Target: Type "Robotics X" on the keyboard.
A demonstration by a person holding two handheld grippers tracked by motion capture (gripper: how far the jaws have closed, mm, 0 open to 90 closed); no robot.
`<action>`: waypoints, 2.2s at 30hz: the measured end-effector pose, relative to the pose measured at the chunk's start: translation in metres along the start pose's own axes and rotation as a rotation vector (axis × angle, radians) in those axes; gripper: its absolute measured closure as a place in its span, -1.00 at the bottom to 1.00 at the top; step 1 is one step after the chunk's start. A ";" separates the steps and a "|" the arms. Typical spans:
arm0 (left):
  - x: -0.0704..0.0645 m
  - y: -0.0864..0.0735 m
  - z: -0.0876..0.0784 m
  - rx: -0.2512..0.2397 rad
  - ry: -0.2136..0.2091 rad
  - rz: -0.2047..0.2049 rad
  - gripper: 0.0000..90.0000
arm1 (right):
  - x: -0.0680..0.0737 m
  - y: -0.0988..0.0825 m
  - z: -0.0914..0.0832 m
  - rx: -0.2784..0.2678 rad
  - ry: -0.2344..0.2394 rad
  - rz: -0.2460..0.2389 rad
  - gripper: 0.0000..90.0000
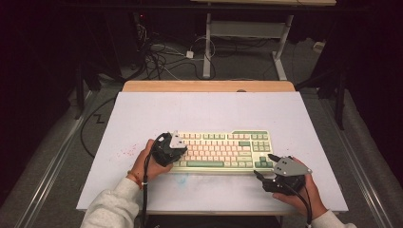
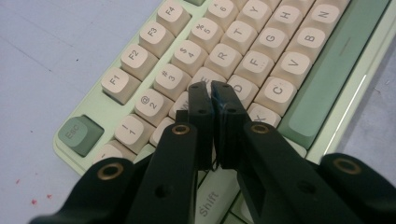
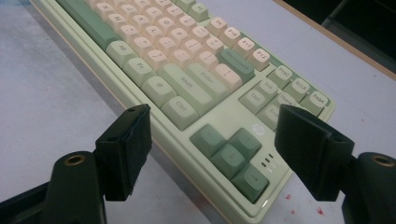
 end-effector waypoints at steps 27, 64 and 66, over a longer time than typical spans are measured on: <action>-0.004 0.005 -0.006 -0.023 0.005 0.017 0.83 | 0.001 0.000 0.000 0.002 0.000 -0.007 -0.37; -0.011 0.007 -0.038 -0.214 0.169 0.044 -0.53 | -0.003 0.001 -0.002 -0.011 -0.010 -0.007 -0.38; -0.011 0.004 -0.039 -0.214 0.174 0.043 -0.54 | -0.003 0.001 -0.002 -0.009 -0.014 -0.002 -0.38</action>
Point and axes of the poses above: each handheld gripper's, and its own axes: z roughly forward along the jaws, y roughly out of its top, x roughly to its left, the point moved 7 cm from there along z, roughly forward along the jaws, and after that the axes turned 1 degree about y, right-handed, at the moved point
